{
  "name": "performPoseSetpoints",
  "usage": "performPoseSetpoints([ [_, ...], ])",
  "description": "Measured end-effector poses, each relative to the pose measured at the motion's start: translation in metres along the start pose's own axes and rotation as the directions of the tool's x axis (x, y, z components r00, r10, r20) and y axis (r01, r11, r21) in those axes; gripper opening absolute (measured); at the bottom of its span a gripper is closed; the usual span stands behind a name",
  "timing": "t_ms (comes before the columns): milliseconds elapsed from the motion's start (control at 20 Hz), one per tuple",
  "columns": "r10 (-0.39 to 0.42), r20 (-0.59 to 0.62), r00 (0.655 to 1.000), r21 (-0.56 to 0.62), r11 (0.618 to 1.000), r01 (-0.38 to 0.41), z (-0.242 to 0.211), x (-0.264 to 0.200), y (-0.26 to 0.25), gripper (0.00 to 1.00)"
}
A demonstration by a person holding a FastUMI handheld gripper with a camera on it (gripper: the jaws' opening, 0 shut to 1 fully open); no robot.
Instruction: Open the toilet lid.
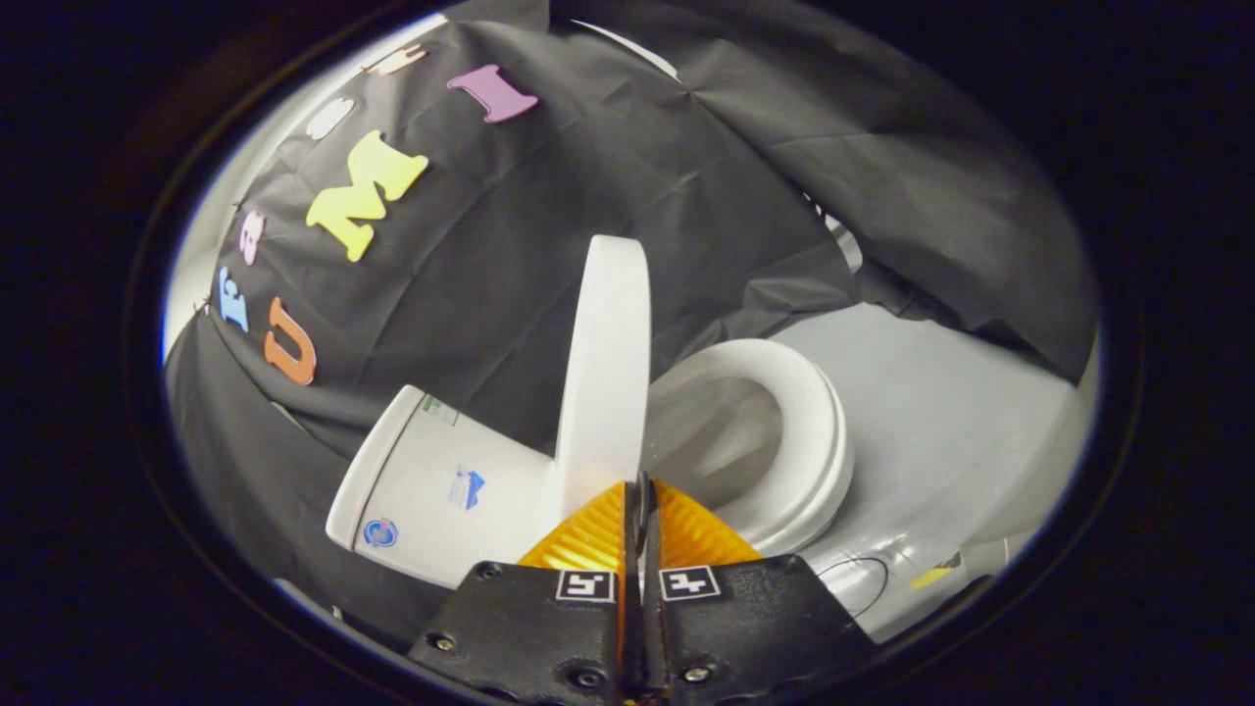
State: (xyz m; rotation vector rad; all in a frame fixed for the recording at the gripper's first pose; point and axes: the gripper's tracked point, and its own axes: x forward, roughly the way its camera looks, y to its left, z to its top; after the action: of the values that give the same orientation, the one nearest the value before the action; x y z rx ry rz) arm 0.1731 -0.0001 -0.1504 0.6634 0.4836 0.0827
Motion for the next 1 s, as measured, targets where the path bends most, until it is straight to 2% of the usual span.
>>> performPoseSetpoints([
  [250, -0.027, 0.037, 0.999, -0.134, 0.990, 0.032, 0.002, -0.007, 0.031, 0.04],
  [550, -0.046, 0.049, 0.998, -0.182, 0.982, 0.054, 0.001, -0.013, 0.054, 0.04],
  [1000, -0.073, 0.090, 0.993, -0.324, 0.941, 0.098, -0.006, -0.018, 0.108, 0.04],
])
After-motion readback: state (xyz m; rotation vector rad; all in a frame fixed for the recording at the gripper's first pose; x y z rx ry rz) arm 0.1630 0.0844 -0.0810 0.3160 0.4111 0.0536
